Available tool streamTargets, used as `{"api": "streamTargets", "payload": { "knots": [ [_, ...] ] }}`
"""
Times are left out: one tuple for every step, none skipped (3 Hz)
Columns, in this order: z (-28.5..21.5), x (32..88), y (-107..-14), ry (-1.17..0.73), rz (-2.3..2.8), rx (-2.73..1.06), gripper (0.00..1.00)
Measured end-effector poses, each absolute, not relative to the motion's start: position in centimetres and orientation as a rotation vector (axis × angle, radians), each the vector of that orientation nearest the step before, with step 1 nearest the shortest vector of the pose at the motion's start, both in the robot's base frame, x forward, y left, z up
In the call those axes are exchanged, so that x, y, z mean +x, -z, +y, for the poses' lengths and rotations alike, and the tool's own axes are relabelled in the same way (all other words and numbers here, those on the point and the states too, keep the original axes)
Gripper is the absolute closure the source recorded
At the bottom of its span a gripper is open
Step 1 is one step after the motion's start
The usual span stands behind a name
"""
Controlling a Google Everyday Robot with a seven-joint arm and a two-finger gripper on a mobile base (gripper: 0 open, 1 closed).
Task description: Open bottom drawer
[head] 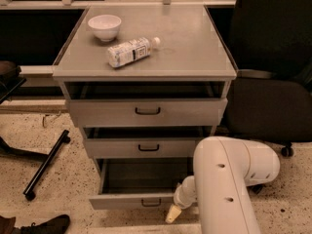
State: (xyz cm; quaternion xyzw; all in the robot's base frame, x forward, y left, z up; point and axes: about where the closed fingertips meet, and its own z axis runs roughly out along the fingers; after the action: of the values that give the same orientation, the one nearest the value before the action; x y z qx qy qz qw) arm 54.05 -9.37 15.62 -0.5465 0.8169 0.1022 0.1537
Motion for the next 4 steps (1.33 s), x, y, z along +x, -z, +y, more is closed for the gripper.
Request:
{"api": "streamTargets", "payload": {
  "knots": [
    [-9.7,50.9,-15.9,-0.332,2.375,-1.519,0.00],
    [-9.7,50.9,-15.9,-0.332,2.375,-1.519,0.00],
    [-9.6,49.5,-15.6,-0.377,2.381,-1.531,0.00],
    [-9.6,49.5,-15.9,-0.378,2.381,-1.531,0.00]
  ]
}}
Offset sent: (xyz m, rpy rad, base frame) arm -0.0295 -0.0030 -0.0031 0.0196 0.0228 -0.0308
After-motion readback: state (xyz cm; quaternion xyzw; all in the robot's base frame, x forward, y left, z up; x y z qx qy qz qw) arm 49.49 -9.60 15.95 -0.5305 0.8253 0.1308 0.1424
